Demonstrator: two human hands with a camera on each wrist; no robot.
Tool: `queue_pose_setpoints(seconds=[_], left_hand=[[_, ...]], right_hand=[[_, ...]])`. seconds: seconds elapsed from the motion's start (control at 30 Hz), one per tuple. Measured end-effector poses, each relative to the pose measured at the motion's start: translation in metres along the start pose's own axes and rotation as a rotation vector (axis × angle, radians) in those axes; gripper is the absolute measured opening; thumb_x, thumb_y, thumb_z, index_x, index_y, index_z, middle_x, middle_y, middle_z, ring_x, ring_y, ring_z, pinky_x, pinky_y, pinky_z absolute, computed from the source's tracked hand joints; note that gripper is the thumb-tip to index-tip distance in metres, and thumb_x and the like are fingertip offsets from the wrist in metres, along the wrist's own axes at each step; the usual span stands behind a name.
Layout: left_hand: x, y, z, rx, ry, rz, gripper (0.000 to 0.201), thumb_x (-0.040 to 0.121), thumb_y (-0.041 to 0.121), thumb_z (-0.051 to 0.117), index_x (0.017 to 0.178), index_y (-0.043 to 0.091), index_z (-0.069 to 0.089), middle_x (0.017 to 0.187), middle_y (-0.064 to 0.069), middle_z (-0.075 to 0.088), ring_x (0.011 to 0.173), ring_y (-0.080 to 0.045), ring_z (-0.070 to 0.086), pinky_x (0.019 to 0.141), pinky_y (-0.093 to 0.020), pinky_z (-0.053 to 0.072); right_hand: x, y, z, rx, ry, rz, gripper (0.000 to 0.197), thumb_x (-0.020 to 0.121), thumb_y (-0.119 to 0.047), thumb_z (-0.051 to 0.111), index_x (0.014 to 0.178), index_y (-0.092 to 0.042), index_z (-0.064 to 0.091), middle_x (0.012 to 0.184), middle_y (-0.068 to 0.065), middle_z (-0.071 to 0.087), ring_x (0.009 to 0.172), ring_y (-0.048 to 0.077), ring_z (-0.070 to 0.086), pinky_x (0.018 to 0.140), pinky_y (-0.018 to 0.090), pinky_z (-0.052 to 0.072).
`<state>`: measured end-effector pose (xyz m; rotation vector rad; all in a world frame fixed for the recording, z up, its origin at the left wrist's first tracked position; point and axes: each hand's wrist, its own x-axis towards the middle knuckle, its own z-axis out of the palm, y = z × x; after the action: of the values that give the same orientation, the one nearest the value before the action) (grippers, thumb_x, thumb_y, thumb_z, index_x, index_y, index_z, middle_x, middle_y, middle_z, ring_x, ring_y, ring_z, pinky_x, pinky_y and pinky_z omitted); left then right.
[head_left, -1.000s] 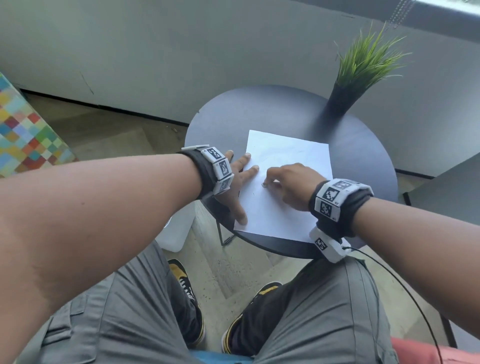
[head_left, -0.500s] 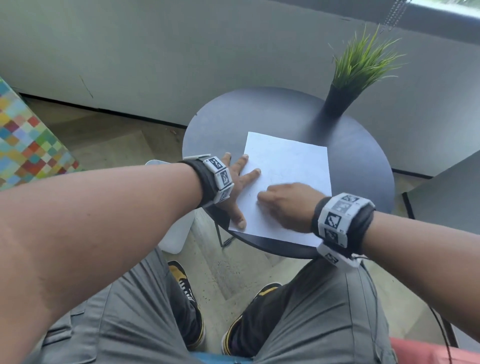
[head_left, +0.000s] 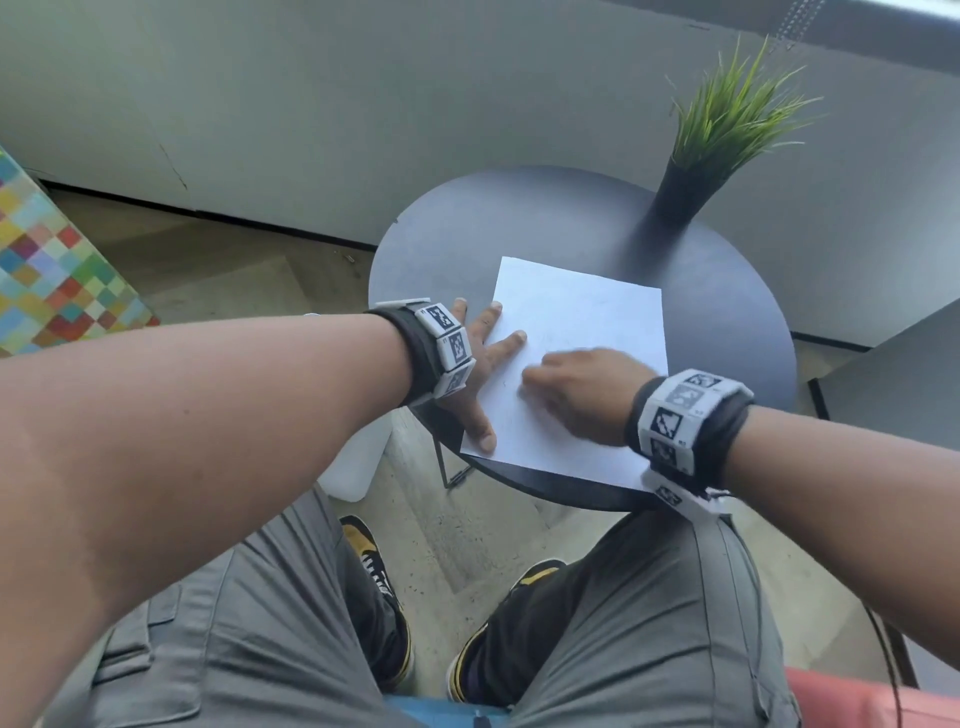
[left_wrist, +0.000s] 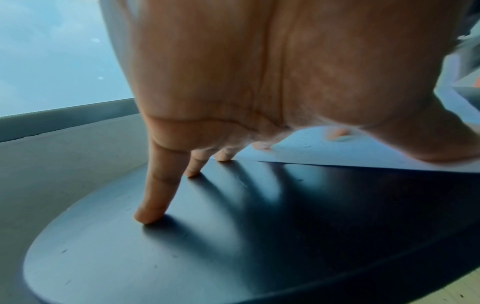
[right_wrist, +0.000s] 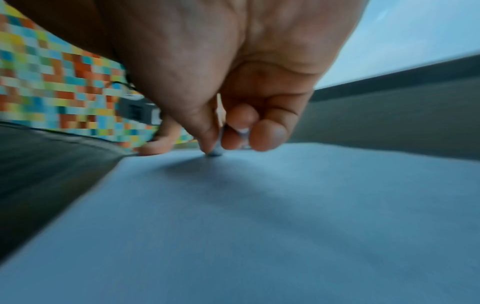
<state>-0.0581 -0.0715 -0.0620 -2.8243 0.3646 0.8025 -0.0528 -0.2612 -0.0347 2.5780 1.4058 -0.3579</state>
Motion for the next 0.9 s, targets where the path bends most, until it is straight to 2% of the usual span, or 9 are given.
queue_pose_setpoints(seconds=[0.07,0.1,0.23,0.4,0.57,0.63,0.7,0.77,0.9], left_hand=[[-0.001,0.000,0.000,-0.001,0.011,0.001,0.149,0.041,0.097,0.061,0.154,0.040,-0.019,0.165,-0.006,-0.021,0.148,-0.049,-0.006,0.115,-0.069,0.016],[-0.001,0.000,0.000,0.002,0.009,-0.002,0.149,0.041,0.096,0.062,0.154,0.040,-0.019,0.165,-0.006,-0.022,0.148,-0.049,-0.007,0.115,-0.069,0.015],[-0.001,0.002,0.000,0.028,0.006,-0.016,0.150,0.043,0.096,0.062,0.153,0.039,-0.022,0.164,-0.007,-0.024,0.148,-0.050,-0.008,0.117,-0.067,0.014],[-0.001,0.001,-0.003,0.012,-0.004,-0.005,0.150,0.042,0.097,0.062,0.153,0.040,-0.021,0.164,-0.007,-0.023,0.148,-0.049,-0.007,0.116,-0.068,0.014],[-0.001,0.001,-0.002,0.033,-0.016,-0.007,0.152,0.040,0.098,0.060,0.151,0.040,-0.025,0.164,-0.006,-0.026,0.148,-0.050,-0.008,0.118,-0.067,0.013],[-0.002,0.001,-0.003,0.025,-0.023,0.000,0.151,0.041,0.097,0.061,0.152,0.040,-0.024,0.164,-0.006,-0.025,0.148,-0.050,-0.007,0.117,-0.067,0.014],[-0.002,0.000,-0.004,0.025,-0.029,0.005,0.150,0.041,0.097,0.062,0.152,0.041,-0.022,0.164,-0.006,-0.023,0.148,-0.050,-0.003,0.116,-0.068,0.016],[-0.003,0.000,-0.007,0.041,-0.030,0.007,0.150,0.039,0.097,0.063,0.152,0.042,-0.020,0.165,-0.004,-0.021,0.146,-0.050,0.004,0.116,-0.066,0.021],[-0.005,0.002,-0.016,0.008,-0.054,0.002,0.148,0.043,0.089,0.072,0.155,0.040,-0.012,0.165,0.005,-0.019,0.148,-0.043,0.009,0.116,-0.061,0.024]], right_hand=[[0.007,0.012,0.005,-0.004,0.054,0.148,0.014,0.096,-0.026,0.041,0.107,-0.022,0.049,0.098,0.003,0.059,0.090,0.029,0.060,0.070,0.038,0.049],[0.007,0.006,0.007,0.003,0.048,0.119,0.013,0.094,-0.023,0.043,0.105,-0.021,0.049,0.096,0.003,0.057,0.089,0.029,0.059,0.070,0.037,0.048],[-0.014,-0.024,0.011,0.063,-0.076,-0.207,0.018,0.095,-0.023,0.045,0.112,-0.022,0.051,0.093,0.001,0.052,0.079,0.025,0.055,0.065,0.038,0.047],[0.001,0.029,0.012,0.046,0.055,0.184,0.021,0.094,-0.023,0.043,0.112,-0.023,0.053,0.104,0.001,0.061,0.099,0.028,0.059,0.080,0.040,0.050],[-0.018,-0.018,0.016,0.060,-0.041,-0.228,0.021,0.097,-0.023,0.045,0.115,-0.020,0.053,0.092,-0.001,0.048,0.078,0.025,0.055,0.064,0.037,0.047],[-0.012,-0.001,0.013,0.103,0.004,-0.100,0.026,0.097,-0.027,0.044,0.121,-0.026,0.054,0.103,-0.001,0.056,0.089,0.023,0.058,0.074,0.038,0.050],[-0.002,0.028,0.011,0.174,0.064,0.184,0.025,0.096,-0.030,0.044,0.116,-0.026,0.058,0.113,0.001,0.062,0.104,0.026,0.057,0.086,0.038,0.049],[0.003,0.049,0.012,0.229,0.079,0.386,0.023,0.095,-0.032,0.043,0.108,-0.024,0.061,0.114,0.005,0.064,0.106,0.030,0.056,0.087,0.038,0.049],[0.004,0.049,0.018,0.207,0.036,0.419,0.022,0.094,-0.034,0.040,0.104,-0.024,0.057,0.107,0.009,0.063,0.095,0.032,0.057,0.080,0.037,0.051]])
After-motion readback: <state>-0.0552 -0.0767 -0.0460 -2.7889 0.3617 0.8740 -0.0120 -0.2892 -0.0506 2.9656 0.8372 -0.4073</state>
